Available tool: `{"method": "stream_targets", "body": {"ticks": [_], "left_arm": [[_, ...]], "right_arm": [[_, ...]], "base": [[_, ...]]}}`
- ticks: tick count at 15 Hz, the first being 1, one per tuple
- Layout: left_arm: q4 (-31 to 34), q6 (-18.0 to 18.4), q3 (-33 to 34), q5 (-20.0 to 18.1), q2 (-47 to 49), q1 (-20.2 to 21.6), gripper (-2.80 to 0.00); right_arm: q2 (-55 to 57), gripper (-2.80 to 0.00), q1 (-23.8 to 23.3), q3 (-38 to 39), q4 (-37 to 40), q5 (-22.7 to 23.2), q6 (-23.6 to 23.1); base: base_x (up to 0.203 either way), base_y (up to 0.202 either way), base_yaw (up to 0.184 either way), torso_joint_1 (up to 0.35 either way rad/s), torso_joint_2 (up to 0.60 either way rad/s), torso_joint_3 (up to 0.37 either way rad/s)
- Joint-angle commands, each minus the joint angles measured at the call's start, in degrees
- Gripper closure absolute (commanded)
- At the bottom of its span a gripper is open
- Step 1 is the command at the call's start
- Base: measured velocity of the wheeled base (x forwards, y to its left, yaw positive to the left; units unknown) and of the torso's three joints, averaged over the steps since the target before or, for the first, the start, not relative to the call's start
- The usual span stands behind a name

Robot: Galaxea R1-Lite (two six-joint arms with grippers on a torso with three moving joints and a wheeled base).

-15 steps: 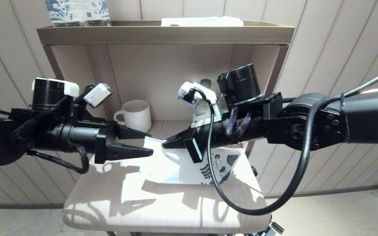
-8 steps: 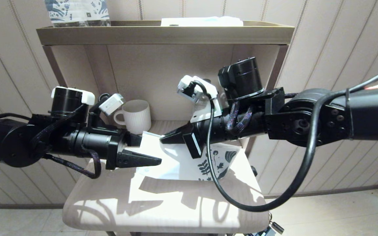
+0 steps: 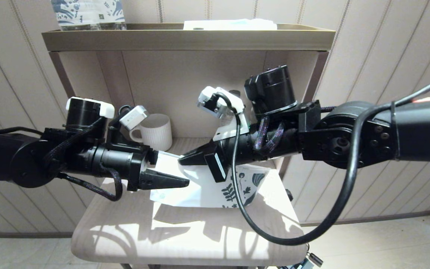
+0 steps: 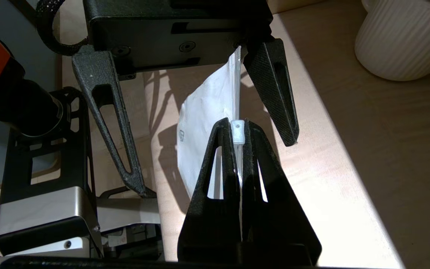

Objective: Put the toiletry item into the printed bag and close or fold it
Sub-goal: Close the strorage bag and place it on the desk

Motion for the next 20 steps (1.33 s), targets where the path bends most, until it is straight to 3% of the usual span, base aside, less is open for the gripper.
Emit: {"method": "stream_targets", "body": {"ticks": [1,2,3,15,20], "left_arm": [[-0.1,0.1,0.1,-0.4,0.3,-0.1,-2.80],[-0.1,0.1,0.1,-0.4,0.3,0.0,-2.80],[-0.1,0.2,0.2,-0.3,0.2,-0.1,0.00],[-0.1,0.2,0.0,-0.9,0.2,0.0,0.00],[-0.1,0.3,0.2,-0.9,0.0,0.0,0.00]], "right_arm": [[0.4,0.00,0.0,-0.2,0.0,0.2,-0.1],[0.4,0.00,0.0,-0.2,0.0,0.2,-0.1],[0.4,0.00,0.0,-0.1,0.0,0.2,-0.1],[1.1,0.00,0.4,0.0,-0.3,0.1,-0.2],[0.0,0.00,-2.2,3.0,-0.2,0.0,-0.5]], "base": [[0.000,0.000,0.000,0.000,0.00,0.000],[0.000,0.000,0.000,0.000,0.00,0.000],[0.000,0.000,0.000,0.000,0.00,0.000],[0.000,0.000,0.000,0.000,0.00,0.000],[0.000,0.000,0.000,0.000,0.00,0.000]]}}
